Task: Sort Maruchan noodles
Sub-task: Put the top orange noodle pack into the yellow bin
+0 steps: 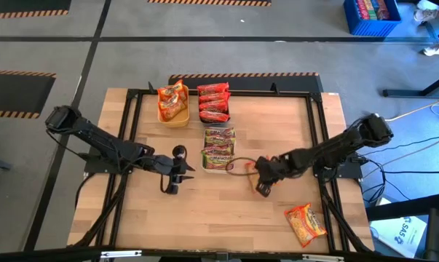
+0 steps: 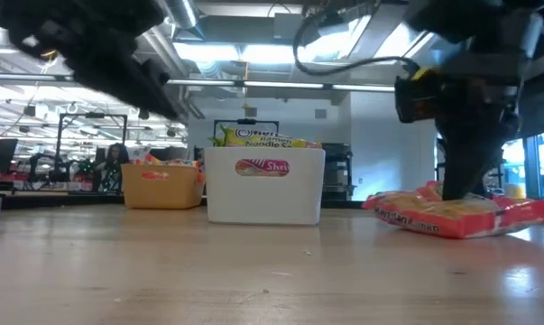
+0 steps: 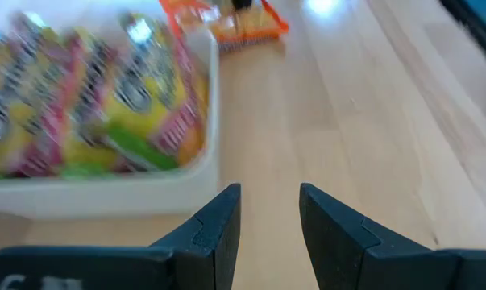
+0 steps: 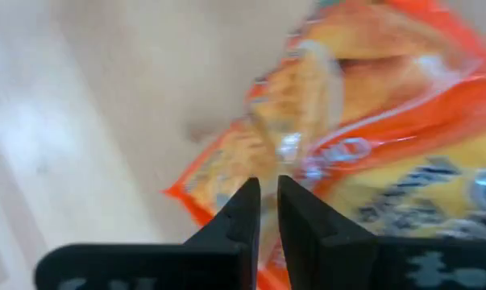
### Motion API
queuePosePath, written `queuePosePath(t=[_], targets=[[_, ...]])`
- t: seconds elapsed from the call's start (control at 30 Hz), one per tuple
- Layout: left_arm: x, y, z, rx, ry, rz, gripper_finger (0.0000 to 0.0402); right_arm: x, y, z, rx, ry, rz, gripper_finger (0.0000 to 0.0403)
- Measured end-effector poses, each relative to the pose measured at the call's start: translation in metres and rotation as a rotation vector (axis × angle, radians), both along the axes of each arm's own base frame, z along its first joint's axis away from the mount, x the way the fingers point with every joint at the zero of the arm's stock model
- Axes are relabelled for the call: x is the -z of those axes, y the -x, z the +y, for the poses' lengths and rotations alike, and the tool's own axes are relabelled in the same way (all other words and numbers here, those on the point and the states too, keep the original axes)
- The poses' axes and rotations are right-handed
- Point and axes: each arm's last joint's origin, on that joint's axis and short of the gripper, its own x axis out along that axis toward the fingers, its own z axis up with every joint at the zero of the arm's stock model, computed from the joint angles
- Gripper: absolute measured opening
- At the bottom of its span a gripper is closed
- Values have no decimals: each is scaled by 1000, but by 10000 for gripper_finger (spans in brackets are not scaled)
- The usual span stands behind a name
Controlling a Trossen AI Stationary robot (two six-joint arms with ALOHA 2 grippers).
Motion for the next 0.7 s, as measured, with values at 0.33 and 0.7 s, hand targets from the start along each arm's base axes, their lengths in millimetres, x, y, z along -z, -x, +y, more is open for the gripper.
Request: queuePosePath(t=[0.33, 0.7], targets=[[34, 0, -26, 8, 13, 108, 121, 28, -31, 35, -38, 47, -82, 33], [56, -9, -48, 58, 35, 90, 121, 25, -100, 83, -336, 97, -174, 33]])
